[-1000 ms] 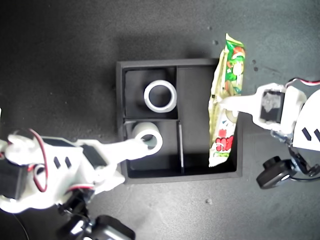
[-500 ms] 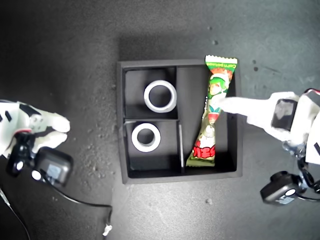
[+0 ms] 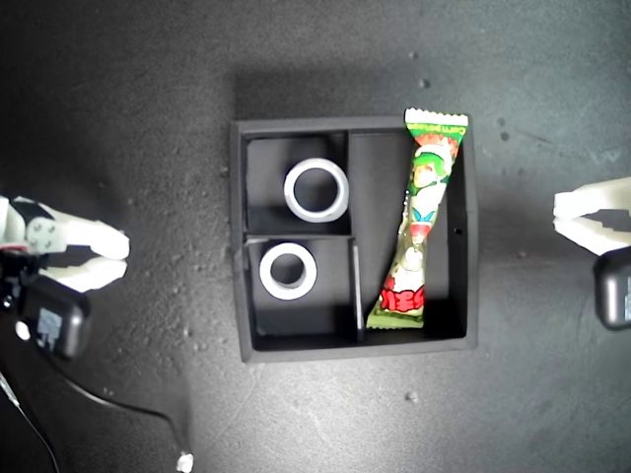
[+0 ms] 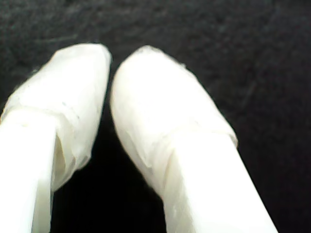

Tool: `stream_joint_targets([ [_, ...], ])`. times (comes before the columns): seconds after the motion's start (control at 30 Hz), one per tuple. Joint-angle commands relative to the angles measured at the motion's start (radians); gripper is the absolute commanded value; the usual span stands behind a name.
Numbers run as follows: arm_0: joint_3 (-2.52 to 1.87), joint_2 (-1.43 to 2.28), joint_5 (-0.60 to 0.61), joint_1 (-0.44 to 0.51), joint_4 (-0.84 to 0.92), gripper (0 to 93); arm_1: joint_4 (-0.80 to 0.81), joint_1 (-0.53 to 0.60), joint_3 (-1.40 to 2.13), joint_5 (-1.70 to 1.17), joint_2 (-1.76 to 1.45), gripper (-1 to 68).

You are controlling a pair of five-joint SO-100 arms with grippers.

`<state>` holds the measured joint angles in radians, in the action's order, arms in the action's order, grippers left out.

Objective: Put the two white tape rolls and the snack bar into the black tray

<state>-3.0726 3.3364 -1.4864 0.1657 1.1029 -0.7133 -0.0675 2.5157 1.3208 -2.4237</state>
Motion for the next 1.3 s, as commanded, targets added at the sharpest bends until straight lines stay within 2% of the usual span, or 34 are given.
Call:
stream_joint_targets([
  [0.0,-0.029,0.049,-0.009,0.015,0.014,0.1,0.044,-0.026,0.25,0.038,-0.241,-0.6],
  [0.13,-0.052,0.049,-0.011,0.009,0.015,0.1,-0.035,-0.018,0.509,0.075,-0.575,-0.6],
  [0.2,-0.064,0.049,-0.008,0.009,0.009,0.1,-0.144,-0.008,0.609,0.083,-0.773,-0.6],
  [0.27,-0.066,0.049,-0.015,0.009,0.02,0.1,-0.256,0.011,0.607,0.084,-0.819,-0.6],
  [0.4,-0.066,0.049,-0.054,-0.02,0.084,0.3,-0.348,0.023,0.607,0.067,-0.824,-0.6],
  [0.43,-0.066,0.049,-0.057,-0.035,0.11,4.0,-0.39,0.028,0.609,0.072,-0.824,-0.6],
  [0.5,-0.066,0.049,-0.089,-0.038,0.155,4.8,-0.44,0.035,0.609,0.066,-0.824,-0.4],
  [0.6,-0.066,0.046,-0.074,-0.005,0.202,1.9,-0.491,0.043,0.609,0.046,-0.824,-0.1],
  [0.73,-0.066,0.049,0.176,0.006,0.253,0.6,-0.532,0.034,0.609,-0.032,-0.824,-0.1],
  [0.83,-0.066,0.049,0.166,0.011,0.291,0.6,-0.588,0.037,0.609,-0.078,-0.822,-0.1],
  [0.9,-0.066,0.049,0.21,0.0,0.29,0.6,-0.586,0.031,0.609,-0.127,-0.822,0.0],
  [1.0,-0.066,0.049,0.169,-0.005,0.29,0.6,-0.586,0.034,0.609,-0.129,-0.822,0.0],
  [1.27,-0.066,0.049,0.167,-0.005,0.29,0.6,-0.586,0.037,0.609,-0.129,-0.822,0.0],
])
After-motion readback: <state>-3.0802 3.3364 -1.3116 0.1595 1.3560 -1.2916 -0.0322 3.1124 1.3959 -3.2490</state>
